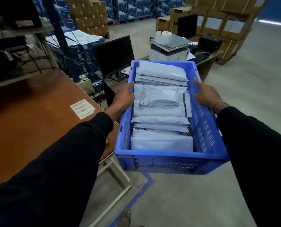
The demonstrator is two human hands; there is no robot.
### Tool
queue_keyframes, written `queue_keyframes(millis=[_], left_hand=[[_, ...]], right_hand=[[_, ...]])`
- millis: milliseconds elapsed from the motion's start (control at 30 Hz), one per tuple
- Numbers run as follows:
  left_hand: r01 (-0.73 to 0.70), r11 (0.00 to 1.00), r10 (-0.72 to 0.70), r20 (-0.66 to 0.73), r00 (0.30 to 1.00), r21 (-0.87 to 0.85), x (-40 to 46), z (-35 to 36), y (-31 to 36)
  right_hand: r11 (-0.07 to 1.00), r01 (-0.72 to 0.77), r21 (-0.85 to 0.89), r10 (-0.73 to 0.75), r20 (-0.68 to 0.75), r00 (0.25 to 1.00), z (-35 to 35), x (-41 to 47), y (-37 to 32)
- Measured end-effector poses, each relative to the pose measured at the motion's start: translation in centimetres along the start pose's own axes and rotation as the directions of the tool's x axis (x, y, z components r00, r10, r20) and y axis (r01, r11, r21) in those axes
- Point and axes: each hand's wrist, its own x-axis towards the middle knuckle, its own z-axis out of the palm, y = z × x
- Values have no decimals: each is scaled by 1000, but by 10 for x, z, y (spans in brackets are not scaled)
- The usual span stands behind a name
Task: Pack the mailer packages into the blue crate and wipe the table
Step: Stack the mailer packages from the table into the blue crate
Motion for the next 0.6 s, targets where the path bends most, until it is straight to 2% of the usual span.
queue_keyframes(millis=[333,467,600], left_hand=[[-118,993,118,126,985,-5,53,80,23],[-127,991,135,214,967,-47,59,123,20],[-130,991,127,248,960,-5,50,171,16]], right_hand=[[972,-234,1,234,-33,972,33,5,78],[962,-273,-2,272,-51,961,47,-2,116],[948,-317,9,317,-34,948,72,-14,156]])
